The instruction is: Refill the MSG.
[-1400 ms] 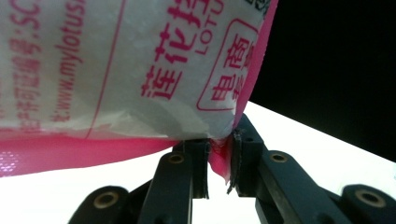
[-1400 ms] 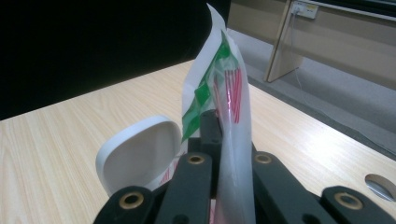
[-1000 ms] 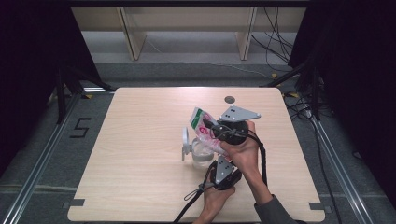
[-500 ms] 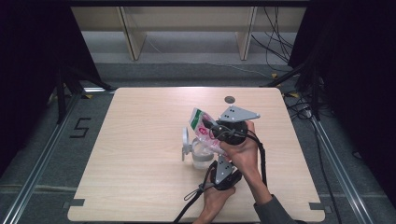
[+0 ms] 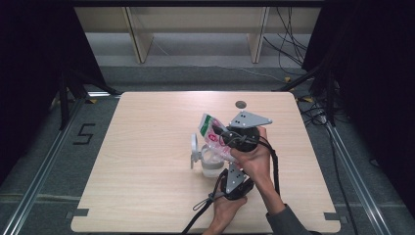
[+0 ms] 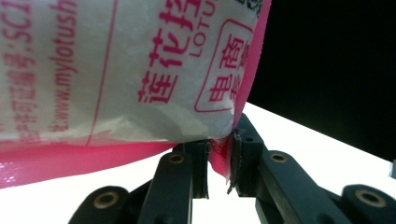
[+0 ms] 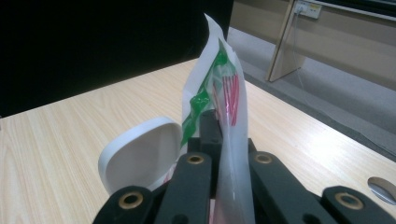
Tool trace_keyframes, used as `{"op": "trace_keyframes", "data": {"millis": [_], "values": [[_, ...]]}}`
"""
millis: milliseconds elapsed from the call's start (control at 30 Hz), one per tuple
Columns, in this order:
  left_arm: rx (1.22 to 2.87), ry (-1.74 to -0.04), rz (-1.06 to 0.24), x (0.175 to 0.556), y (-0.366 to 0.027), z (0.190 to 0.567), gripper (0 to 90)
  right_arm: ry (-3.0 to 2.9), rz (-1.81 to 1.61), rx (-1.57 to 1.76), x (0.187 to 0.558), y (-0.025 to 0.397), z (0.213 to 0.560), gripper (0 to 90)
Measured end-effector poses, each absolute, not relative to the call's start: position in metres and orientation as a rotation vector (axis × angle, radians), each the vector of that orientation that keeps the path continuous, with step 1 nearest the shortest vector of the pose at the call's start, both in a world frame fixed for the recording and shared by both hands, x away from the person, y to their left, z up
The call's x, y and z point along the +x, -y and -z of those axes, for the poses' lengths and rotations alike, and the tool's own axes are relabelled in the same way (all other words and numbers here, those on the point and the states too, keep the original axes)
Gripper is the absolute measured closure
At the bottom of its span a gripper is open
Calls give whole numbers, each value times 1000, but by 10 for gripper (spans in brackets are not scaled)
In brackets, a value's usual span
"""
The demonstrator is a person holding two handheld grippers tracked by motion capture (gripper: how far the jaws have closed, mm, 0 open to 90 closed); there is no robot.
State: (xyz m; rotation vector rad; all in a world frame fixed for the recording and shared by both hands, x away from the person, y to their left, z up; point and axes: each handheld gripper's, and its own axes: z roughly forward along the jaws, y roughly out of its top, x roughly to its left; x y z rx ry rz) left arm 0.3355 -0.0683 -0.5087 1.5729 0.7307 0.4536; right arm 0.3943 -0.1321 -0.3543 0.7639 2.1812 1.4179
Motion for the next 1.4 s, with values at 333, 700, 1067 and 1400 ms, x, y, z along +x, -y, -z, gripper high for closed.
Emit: {"op": "trace_keyframes", "data": {"millis": [333, 700, 1067, 1400], "values": [[1569, -731, -453, 336, 68, 508, 790, -2180, -1418, 750, 394, 130, 355, 900], [1568, -729, -460, 335, 68, 508, 792, -2184, -1408, 744, 393, 126, 356, 900], [1560, -722, -456, 336, 70, 509, 792, -2184, -1406, 758, 396, 128, 356, 900], [1544, -720, -443, 340, 73, 509, 792, -2195, -1394, 745, 398, 128, 356, 900]]}}
